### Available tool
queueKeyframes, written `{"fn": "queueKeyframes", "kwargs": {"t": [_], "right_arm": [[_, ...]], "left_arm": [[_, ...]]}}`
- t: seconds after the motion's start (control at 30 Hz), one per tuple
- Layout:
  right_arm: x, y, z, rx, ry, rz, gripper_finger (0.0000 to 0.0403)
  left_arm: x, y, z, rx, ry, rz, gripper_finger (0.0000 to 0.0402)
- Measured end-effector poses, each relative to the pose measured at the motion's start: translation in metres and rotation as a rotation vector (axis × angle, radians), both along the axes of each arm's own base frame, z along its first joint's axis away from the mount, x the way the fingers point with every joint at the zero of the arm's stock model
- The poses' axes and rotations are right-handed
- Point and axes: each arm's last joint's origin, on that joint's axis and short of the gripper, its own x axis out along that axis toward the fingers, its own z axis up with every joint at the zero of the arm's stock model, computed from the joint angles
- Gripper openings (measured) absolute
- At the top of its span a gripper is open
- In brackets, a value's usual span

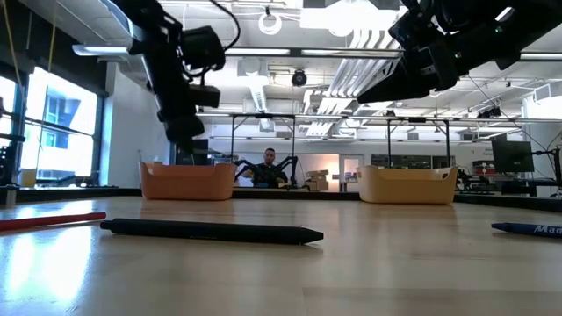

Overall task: Sort crayons/erasers/pens/pencils in bins
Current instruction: Put the gray crayon into the orange bin

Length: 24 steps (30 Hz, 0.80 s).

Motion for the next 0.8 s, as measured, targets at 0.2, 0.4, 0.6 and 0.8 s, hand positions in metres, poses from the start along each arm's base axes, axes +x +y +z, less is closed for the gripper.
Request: {"fn": "queueKeyframes", "kwargs": {"t": [0.2,0.4,0.6,0.8], "right_arm": [[0.000,0.000,0.000,0.000,0.000,0.000,0.0000],[0.000,0.000,0.000,-0.001,0.000,0.001,0.0000],[0.000,0.000,0.000,-0.001,-0.001,0.001,0.0000],[0.000,0.000,0.000,-0.001,0.000,0.001,0.0000]], "left_arm": [[-0.022,0.032,0.000,0.009,0.035,0.079,0.0023],[-0.030,0.050,-0.007,-0.100,-0.018,0.041,0.0023],[-0.024,0.067,-0.012,-0.144,0.001,0.044,0.0023],[-0.011,0.082,-0.012,-0.203,0.013,0.033,0.0023]]}}
